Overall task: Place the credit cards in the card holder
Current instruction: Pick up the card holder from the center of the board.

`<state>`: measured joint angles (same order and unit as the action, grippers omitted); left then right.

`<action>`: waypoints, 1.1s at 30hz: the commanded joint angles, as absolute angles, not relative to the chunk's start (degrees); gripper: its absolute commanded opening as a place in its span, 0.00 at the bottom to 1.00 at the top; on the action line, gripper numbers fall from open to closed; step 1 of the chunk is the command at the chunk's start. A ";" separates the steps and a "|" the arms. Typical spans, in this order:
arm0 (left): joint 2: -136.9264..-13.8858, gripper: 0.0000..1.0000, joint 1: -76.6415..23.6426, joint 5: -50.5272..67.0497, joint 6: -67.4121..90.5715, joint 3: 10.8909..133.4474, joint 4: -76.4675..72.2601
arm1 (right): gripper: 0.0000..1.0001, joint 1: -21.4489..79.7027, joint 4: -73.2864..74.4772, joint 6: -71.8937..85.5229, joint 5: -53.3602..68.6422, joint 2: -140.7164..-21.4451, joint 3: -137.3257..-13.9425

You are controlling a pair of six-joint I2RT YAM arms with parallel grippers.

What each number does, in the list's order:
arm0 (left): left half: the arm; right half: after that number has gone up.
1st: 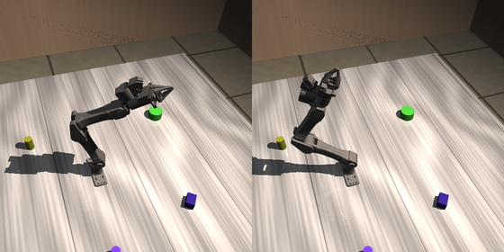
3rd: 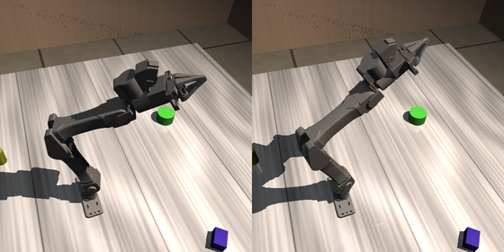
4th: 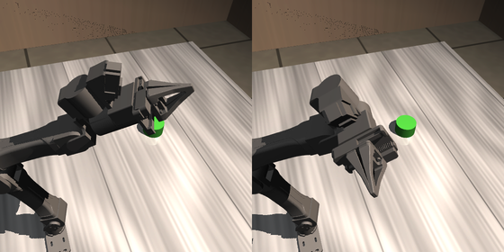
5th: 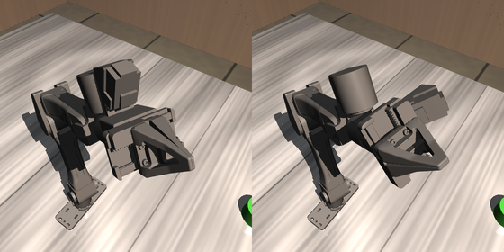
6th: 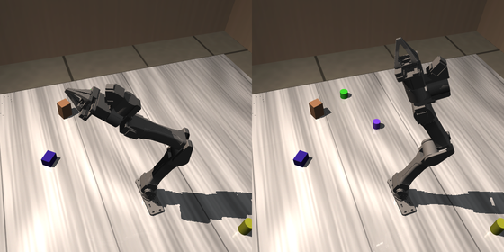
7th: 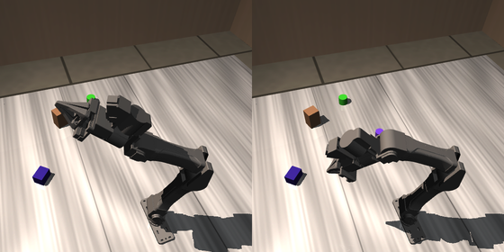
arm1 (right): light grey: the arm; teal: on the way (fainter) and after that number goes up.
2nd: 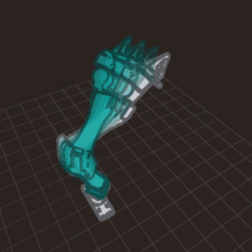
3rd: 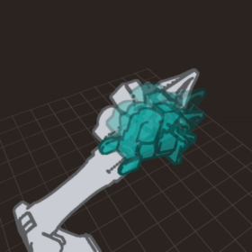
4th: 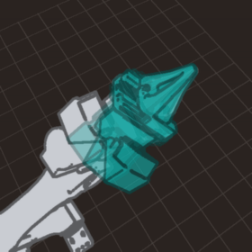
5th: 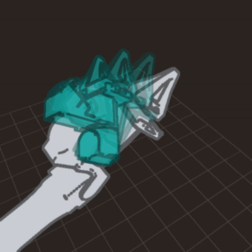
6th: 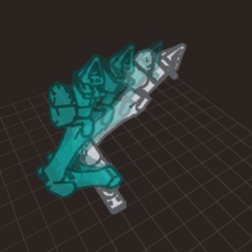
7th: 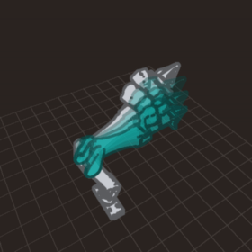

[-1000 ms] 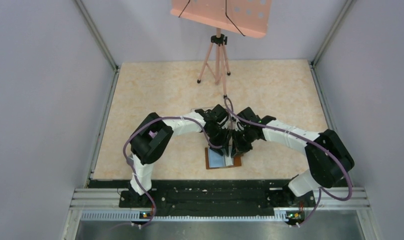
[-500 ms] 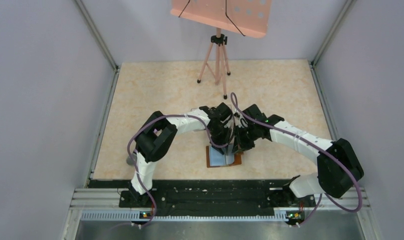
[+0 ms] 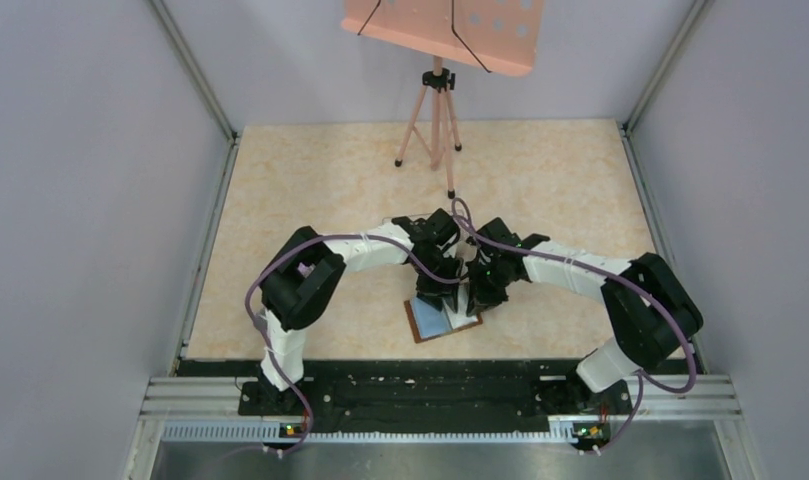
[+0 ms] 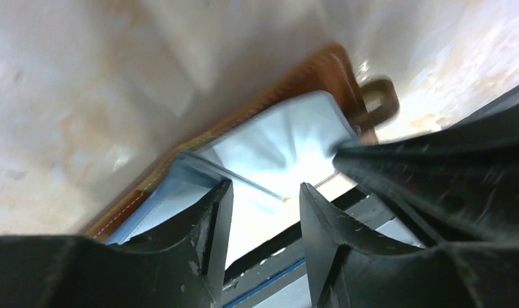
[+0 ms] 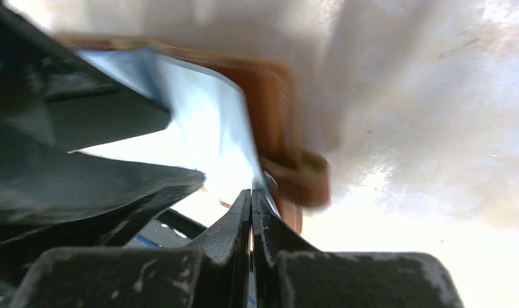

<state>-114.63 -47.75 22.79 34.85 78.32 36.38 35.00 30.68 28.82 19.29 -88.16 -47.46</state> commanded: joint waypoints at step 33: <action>-106.30 0.53 -41.84 19.79 35.58 67.52 31.96 | 0.65 29.20 7.76 31.43 36.43 -87.80 -38.58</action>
<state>-105.93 -41.80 19.62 36.25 67.44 33.36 29.80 15.64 30.35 31.44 -87.18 -40.07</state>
